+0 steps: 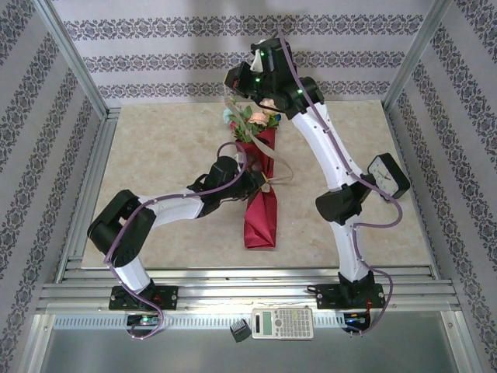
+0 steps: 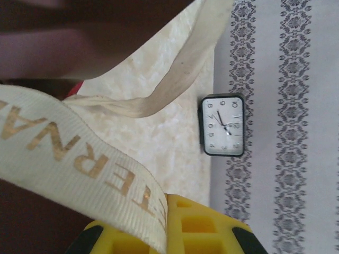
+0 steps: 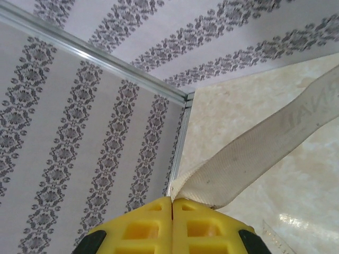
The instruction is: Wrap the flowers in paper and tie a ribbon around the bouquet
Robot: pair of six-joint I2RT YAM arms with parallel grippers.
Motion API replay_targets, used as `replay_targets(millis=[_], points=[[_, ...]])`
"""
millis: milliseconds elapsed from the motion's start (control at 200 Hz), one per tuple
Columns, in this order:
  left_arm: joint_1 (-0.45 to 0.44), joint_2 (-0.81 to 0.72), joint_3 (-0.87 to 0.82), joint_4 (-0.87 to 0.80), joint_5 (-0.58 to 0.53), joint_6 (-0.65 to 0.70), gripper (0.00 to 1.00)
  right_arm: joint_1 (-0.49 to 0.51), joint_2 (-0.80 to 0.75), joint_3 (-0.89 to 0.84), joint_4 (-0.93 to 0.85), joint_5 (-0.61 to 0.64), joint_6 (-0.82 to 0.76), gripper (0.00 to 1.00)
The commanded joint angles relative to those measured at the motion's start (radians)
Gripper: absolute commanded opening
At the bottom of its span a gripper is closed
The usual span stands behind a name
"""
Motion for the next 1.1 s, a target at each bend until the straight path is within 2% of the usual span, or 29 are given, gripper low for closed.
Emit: replay_targets(millis=[0,325,475,585,774,869,979,1094], points=[[-0.053,-0.021,0.042,-0.107,-0.133,0.242,0.0,0.022,0.054,0.054,0.036,-0.088,-0.003,0.0],[-0.166,0.049,0.106,-0.265,-0.373,0.542,0.0,0.108,0.157,0.06,0.003,-0.268,-0.085,0.0],[-0.167,0.083,0.126,-0.281,-0.411,0.56,0.0,0.177,0.137,0.017,-0.074,-0.312,-0.189,0.0],[-0.167,0.088,0.142,-0.29,-0.408,0.567,0.0,0.215,0.092,-0.096,-0.12,-0.374,-0.259,0.0],[-0.167,0.082,0.144,-0.297,-0.403,0.575,0.0,0.279,0.055,-0.222,-0.306,-0.457,-0.441,0.0],[-0.167,0.076,0.142,-0.302,-0.396,0.573,0.0,0.287,0.038,-0.233,-0.379,-0.41,-0.514,0.34],[-0.167,0.071,0.141,-0.304,-0.387,0.57,0.0,0.258,-0.008,-0.233,-0.344,-0.34,-0.491,0.52],[-0.166,0.069,0.143,-0.306,-0.373,0.568,0.0,0.203,-0.019,-0.154,-0.325,-0.301,-0.437,0.57]])
